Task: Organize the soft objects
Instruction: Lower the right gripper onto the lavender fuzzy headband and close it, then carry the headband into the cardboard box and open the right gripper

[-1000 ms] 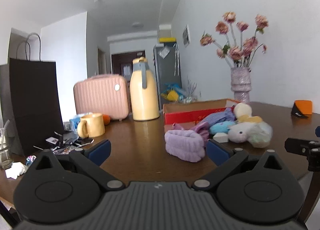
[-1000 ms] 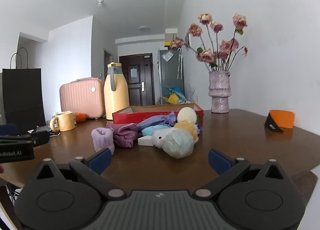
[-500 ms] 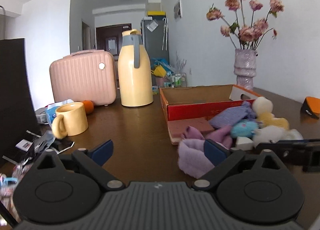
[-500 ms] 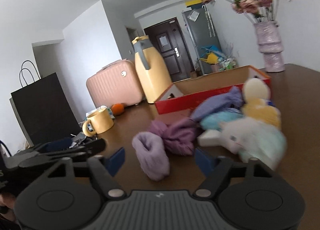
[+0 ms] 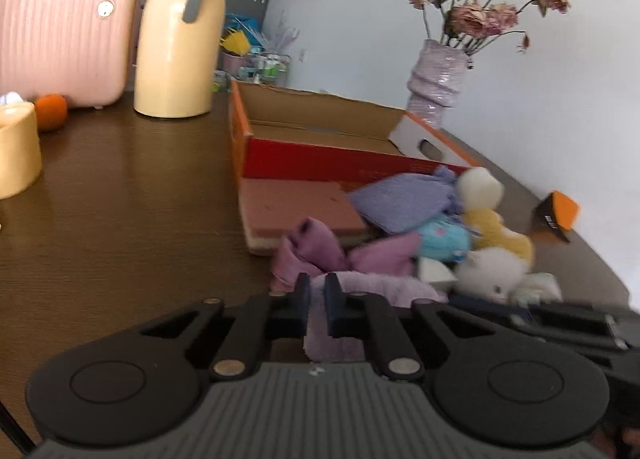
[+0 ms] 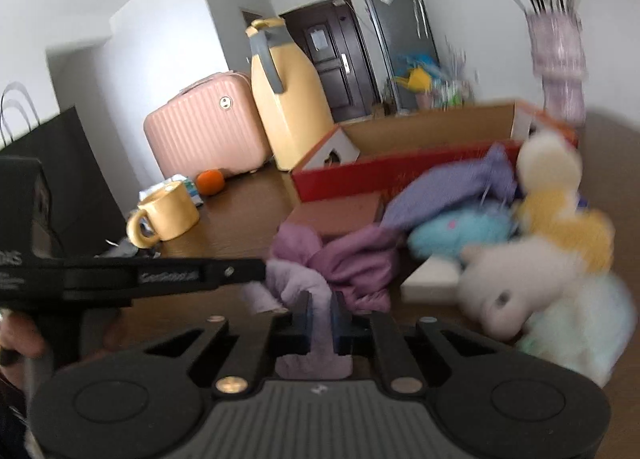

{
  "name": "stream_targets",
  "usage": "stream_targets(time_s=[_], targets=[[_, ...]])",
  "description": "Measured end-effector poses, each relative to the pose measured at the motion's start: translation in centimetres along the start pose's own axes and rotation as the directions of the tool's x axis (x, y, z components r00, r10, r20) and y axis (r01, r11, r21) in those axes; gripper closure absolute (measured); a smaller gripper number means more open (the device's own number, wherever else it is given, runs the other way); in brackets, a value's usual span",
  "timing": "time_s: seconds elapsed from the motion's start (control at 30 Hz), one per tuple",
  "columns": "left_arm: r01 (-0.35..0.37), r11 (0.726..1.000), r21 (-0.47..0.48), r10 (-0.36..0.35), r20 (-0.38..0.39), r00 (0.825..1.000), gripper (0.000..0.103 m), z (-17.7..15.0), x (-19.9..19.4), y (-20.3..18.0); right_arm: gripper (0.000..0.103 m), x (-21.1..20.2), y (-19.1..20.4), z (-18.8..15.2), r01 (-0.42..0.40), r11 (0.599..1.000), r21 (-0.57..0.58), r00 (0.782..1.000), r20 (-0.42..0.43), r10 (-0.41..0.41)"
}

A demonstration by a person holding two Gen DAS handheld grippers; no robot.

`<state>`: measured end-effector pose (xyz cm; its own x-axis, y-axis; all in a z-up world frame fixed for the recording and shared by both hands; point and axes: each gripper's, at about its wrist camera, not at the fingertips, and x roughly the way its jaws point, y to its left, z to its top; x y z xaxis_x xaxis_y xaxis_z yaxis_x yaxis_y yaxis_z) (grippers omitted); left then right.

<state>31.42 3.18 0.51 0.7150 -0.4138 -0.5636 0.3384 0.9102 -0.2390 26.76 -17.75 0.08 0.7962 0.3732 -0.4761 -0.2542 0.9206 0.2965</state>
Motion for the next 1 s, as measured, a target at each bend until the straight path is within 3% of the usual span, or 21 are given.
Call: stream_targets(time_s=[0.07,0.17,0.27,0.37,0.43,0.5,0.53,0.57,0.63,0.7,0.83,0.93,0.97,1.0], targets=[[0.025,1.0,0.005,-0.025,-0.013,1.0,0.098,-0.8,-0.5,-0.9,0.094,-0.7,0.3,0.3,0.022,0.995,-0.092,1.0,0.008,-0.022],[0.007,1.0,0.012,-0.007,-0.014,1.0,0.098,-2.7,-1.8,-2.8,0.094,-1.9,0.9,-0.1,0.02,0.972,-0.235,1.0,0.001,-0.02],[0.002,1.0,0.029,-0.002,-0.012,1.0,0.097,-5.3,-3.7,-4.7,0.086,-3.3,0.7,-1.5,0.003,0.953,-0.305,0.998,-0.056,-0.021],[0.03,0.997,0.065,-0.028,-0.041,0.999,0.095,-7.6,-5.8,-5.8,0.077,-5.0,0.0,-3.5,-0.031,0.959,-0.283,0.995,-0.102,0.002],[0.041,0.997,0.072,-0.04,-0.014,0.999,0.093,-8.0,-7.2,-5.8,0.067,-6.4,-0.5,-4.1,-0.052,0.961,-0.271,0.993,-0.112,0.022],[0.031,0.998,0.057,-0.032,0.022,0.999,0.079,-7.5,-8.2,-5.3,0.059,-7.7,-1.3,-4.1,-0.082,0.972,-0.221,0.993,-0.1,0.061],[0.013,0.999,0.047,-0.015,0.04,0.999,0.066,-7.2,-8.4,-5.1,0.058,-8.4,-1.7,-3.9,-0.108,0.977,-0.184,0.992,-0.082,0.094],[0.002,1.0,0.031,-0.004,0.056,0.998,0.059,-6.9,-8.4,-4.8,0.058,-8.9,-2.1,-3.7,-0.131,0.982,-0.139,0.991,-0.056,0.125],[0.013,1.0,-0.008,-0.012,0.049,0.999,0.058,-6.3,-7.7,-4.5,0.058,-9.4,-2.8,-3.4,-0.166,0.985,-0.055,0.986,-0.002,0.166],[-0.003,0.998,-0.057,0.004,0.015,1.0,0.053,-5.9,-6.3,-4.4,0.058,-8.8,-3.2,-3.2,-0.146,0.989,0.015,0.989,0.03,0.146],[-0.059,0.997,-0.056,0.058,-0.025,0.998,0.054,-6.2,-4.4,-4.8,0.056,-6.2,-2.8,-3.9,-0.02,1.0,-0.012,1.0,-0.007,0.02],[-0.066,0.997,-0.049,0.064,-0.041,0.997,0.06,-7.0,-4.2,-4.6,0.059,-5.3,-3.1,-4.7,-0.022,0.999,0.031,0.999,-0.035,0.023],[-0.076,0.995,-0.06,0.073,-0.049,0.996,0.067,-7.2,-4.1,-4.4,0.061,-4.9,-3.4,-4.9,-0.028,0.998,0.064,0.998,-0.055,0.031],[-0.074,0.995,-0.068,0.07,-0.055,0.996,0.077,-7.5,-4.0,-4.3,0.069,-4.6,-3.7,-5.1,-0.045,0.994,0.097,0.997,-0.063,0.051]])
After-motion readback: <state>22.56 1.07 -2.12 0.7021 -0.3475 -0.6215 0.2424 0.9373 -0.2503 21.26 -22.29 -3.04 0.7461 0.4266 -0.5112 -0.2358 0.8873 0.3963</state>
